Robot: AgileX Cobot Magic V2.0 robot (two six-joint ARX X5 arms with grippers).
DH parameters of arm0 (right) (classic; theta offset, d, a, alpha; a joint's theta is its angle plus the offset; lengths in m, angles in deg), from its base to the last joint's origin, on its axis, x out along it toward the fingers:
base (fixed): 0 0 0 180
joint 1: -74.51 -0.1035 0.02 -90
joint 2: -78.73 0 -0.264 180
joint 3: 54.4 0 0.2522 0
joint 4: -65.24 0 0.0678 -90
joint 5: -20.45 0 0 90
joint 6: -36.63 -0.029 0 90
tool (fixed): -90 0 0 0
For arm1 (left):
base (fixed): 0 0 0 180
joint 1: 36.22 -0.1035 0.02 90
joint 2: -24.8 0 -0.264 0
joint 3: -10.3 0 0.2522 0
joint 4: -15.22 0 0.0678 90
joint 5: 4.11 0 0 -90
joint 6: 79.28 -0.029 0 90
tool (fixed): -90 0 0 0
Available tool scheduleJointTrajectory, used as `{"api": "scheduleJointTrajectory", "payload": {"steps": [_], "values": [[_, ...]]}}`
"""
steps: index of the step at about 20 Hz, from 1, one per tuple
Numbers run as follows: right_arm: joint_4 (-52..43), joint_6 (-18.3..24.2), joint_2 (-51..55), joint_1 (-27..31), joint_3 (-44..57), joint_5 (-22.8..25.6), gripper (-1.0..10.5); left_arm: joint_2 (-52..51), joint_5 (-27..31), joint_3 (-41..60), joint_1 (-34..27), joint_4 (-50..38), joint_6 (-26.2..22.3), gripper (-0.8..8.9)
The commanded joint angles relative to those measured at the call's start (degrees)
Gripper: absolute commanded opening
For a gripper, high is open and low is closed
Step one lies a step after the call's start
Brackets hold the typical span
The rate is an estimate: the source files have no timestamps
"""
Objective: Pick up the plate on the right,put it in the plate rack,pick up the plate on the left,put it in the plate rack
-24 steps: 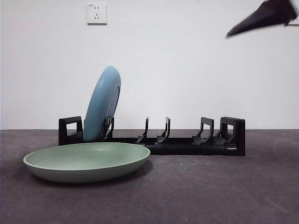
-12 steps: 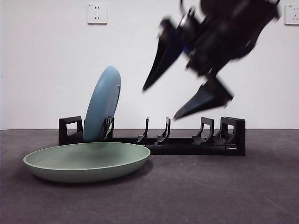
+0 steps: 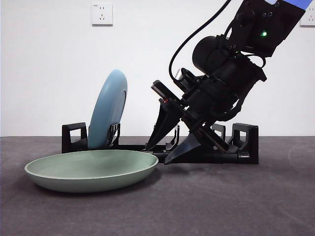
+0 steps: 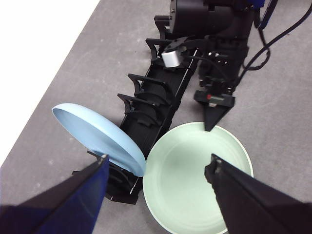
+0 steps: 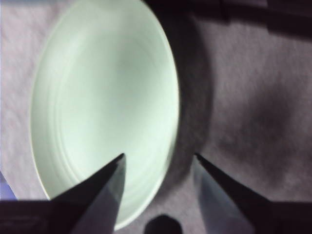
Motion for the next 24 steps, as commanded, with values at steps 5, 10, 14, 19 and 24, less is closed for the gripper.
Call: {"api": "scheduleJointTrajectory", "payload": {"steps": [5,10,14,19,24], "values": [[-0.33,-2.19,-1.16,-0.33,0.07,0.20,2.2,0.02,0.07,-0.09,0.20,-1.22,-0.02,3.45],[-1.64,-2.71,-3.13,-0.68,0.07,0.20,1.3,0.02,0.04,-0.09,0.20,-1.22,0.00,3.45],[-2.23,-3.34,-3.28,-1.01,0.07,0.35,-0.2,0.02,-0.17,-0.09,0.20,-1.25,0.00,3.45],[1.90,-4.96,0.44,-0.48,0.04,0.33,-0.2,1.53,-3.54,-0.09,2.80,0.44,-0.28,3.45],[12.66,-3.58,12.00,1.49,0.04,4.85,-0.2,7.74,-4.57,-0.09,11.63,3.87,-0.74,3.43]]}}
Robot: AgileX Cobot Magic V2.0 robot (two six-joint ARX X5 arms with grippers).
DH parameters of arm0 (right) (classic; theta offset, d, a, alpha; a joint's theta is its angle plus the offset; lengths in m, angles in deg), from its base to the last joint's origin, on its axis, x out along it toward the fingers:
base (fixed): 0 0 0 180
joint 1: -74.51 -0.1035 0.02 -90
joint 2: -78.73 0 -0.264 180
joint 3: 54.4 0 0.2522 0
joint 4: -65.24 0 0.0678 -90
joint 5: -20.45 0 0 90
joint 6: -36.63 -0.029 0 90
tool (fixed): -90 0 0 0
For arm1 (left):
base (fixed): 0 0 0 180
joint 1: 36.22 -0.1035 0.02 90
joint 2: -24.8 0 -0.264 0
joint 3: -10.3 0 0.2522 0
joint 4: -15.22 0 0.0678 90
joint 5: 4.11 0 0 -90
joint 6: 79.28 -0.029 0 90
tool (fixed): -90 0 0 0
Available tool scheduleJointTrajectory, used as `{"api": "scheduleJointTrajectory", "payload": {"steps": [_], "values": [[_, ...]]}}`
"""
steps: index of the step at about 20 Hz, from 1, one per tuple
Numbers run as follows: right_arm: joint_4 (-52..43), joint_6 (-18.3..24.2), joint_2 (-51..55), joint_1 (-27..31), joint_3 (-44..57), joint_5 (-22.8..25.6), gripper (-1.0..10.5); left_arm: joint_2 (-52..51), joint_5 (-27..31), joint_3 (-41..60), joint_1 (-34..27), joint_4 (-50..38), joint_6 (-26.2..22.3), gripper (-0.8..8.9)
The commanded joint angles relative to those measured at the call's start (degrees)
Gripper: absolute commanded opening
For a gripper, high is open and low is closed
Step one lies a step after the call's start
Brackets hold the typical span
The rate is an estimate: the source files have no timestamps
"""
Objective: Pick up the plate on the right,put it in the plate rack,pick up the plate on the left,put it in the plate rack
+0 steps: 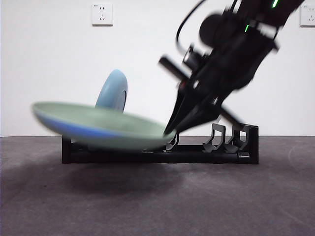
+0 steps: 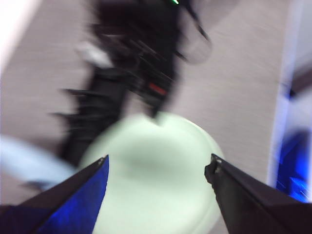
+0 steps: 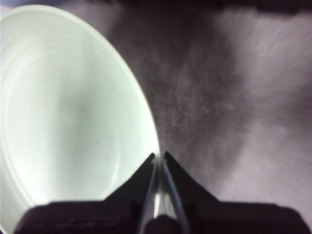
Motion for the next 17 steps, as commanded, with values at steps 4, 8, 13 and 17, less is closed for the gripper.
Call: {"api": "scheduleJointTrajectory", "payload": {"steps": [4,8,13,17], "values": [[9.70,3.23,11.63,3.93,0.02,3.04,-0.2,7.23,0.81,0.00,9.99,1.09,-2.23,3.41],[14.21,3.96,18.25,7.26,0.02,2.91,-0.2,12.11,8.24,0.00,16.13,1.05,-3.72,3.41],[18.27,5.31,23.80,8.15,0.02,2.56,-0.2,15.23,13.49,0.00,18.60,0.02,-4.98,2.93],[20.46,5.88,27.34,8.13,0.02,2.54,-0.2,15.41,13.84,0.00,18.58,-1.51,-4.96,2.07]]}}
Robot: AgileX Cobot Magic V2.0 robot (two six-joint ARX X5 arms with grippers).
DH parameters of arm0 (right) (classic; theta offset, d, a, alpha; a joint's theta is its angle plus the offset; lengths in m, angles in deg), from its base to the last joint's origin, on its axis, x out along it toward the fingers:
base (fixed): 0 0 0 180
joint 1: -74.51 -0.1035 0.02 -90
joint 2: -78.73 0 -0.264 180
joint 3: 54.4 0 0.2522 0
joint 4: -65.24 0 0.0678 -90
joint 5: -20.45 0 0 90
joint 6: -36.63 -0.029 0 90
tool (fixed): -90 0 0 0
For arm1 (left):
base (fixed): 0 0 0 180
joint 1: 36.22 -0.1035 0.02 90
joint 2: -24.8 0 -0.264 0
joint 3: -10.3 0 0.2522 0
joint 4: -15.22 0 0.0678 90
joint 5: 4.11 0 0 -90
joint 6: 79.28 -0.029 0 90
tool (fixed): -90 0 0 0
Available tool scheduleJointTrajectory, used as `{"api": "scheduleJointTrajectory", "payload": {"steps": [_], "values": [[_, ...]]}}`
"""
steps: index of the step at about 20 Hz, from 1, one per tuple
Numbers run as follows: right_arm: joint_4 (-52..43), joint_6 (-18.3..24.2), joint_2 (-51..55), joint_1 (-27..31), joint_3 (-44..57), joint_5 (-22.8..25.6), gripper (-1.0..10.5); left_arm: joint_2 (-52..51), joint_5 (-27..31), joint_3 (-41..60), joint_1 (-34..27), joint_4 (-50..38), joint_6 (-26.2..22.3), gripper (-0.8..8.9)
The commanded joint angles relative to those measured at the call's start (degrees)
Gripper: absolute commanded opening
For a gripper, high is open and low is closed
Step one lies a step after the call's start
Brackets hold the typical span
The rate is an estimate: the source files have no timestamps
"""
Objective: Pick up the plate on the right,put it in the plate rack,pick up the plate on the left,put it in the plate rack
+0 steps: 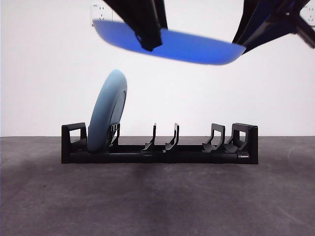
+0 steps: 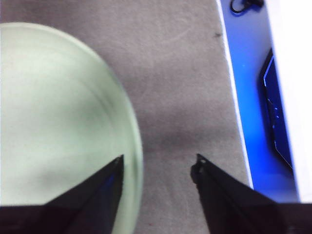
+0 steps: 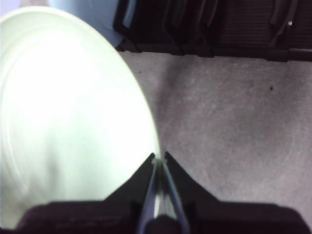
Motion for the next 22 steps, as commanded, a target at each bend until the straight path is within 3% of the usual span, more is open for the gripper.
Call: {"api": "scheduleJointTrajectory", "payload": {"steps": [1,3,18,20,21,22], "values": [[0.92,0.94,2.08,-0.04,0.02,-0.46,-0.2,0.20,0.07,0.00,0.15,-0.42,-0.48,1.31],[1.64,1.27,3.19,-0.02,0.02,-0.42,-0.2,0.20,-0.04,0.00,0.15,-0.42,-0.68,-0.23],[0.33,1.81,6.51,0.00,0.02,-0.26,0.1,0.20,1.31,0.00,0.20,-3.08,-0.61,-0.08],[-1.09,1.70,7.21,0.37,0.00,-0.28,1.2,0.20,1.31,0.00,0.20,-4.35,-0.61,-0.08],[-2.49,1.62,7.82,0.87,0.00,-0.28,2.5,0.20,1.29,0.00,0.17,-5.27,-0.61,-0.08],[-3.17,1.62,8.15,1.16,0.00,-0.31,3.1,0.20,1.27,0.00,0.15,-5.73,-0.61,-0.08]]}}
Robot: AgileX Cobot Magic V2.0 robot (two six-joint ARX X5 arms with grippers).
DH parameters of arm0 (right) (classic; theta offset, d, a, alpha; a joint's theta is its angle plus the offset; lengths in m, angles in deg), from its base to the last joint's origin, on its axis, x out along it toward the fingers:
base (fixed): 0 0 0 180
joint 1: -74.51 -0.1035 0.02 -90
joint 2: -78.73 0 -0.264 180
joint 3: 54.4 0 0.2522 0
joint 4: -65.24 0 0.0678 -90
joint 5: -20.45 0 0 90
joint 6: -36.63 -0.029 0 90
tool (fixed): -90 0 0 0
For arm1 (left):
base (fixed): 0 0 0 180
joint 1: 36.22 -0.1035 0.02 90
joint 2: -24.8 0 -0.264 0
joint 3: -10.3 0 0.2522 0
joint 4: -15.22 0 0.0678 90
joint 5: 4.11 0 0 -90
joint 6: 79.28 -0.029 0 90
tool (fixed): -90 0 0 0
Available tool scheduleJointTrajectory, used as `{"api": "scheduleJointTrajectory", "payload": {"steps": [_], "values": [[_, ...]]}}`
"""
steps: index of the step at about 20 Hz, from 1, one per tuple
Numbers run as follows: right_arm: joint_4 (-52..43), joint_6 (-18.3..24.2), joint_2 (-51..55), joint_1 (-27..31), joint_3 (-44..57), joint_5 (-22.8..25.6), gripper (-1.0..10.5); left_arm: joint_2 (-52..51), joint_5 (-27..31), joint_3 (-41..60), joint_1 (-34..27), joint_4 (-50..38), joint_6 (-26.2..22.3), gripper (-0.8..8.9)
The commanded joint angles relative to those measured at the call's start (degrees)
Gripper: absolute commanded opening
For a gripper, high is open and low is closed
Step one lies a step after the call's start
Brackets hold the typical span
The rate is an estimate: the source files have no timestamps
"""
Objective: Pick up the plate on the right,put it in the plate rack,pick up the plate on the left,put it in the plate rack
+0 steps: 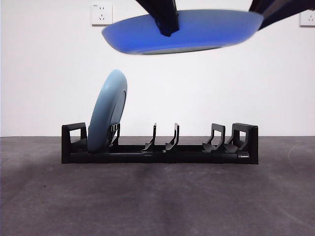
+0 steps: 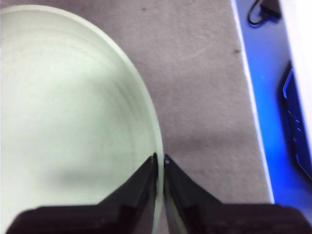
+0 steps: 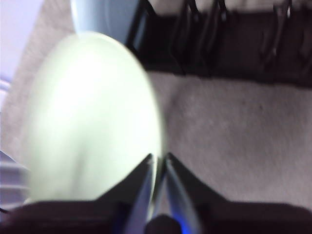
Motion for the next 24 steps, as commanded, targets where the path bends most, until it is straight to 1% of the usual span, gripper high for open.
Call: {"api": "scheduleJointTrajectory", "payload": {"steps": [1,3,4,6,9,12,15,19,20,22,24], "values": [[-3.96,0.24,2.21,0.77,0.00,-1.40,4.1,0.42,-0.37,0.33,-0.22,-2.12,0.28,-0.08],[-6.64,-0.22,3.74,1.38,-0.02,-1.38,5.3,0.42,-0.57,0.33,-0.44,-4.09,0.33,-0.08],[-8.22,-0.37,4.68,1.70,-0.04,-1.40,5.4,0.42,-0.85,0.33,-0.70,-5.49,0.61,-0.08],[-11.39,-1.03,6.95,2.43,-0.11,-1.38,5.4,0.42,-2.60,0.33,-1.66,-8.46,1.64,-0.08],[-17.07,-2.45,10.82,3.65,-0.11,-1.33,5.4,0.42,-8.90,0.33,-4.85,-14.34,4.98,-0.09],[-22.27,-3.52,15.17,4.37,-0.11,-1.03,5.4,0.42,-13.29,0.33,-9.09,-21.88,11.04,-0.08],[-26.29,-4.17,19.19,4.44,-0.11,0.63,5.4,0.44,-17.75,0.33,-14.23,-30.84,18.88,-0.09],[-28.83,-4.02,24.04,4.44,-0.11,5.84,5.4,1.09,-27.56,0.33,-22.05,-44.22,33.16,-0.09],[-29.00,-4.02,24.85,4.44,-0.11,6.67,5.4,1.51,-28.68,0.33,-23.56,-46.73,36.15,-0.09],[-29.14,-4.00,26.38,4.42,-0.11,8.07,5.3,2.89,-31.36,0.33,-26.47,-51.65,42.51,-0.09],[-29.14,-3.39,27.28,4.42,-0.11,8.13,5.3,4.96,-34.97,0.33,-28.89,-56.11,48.50,-0.09]]}}
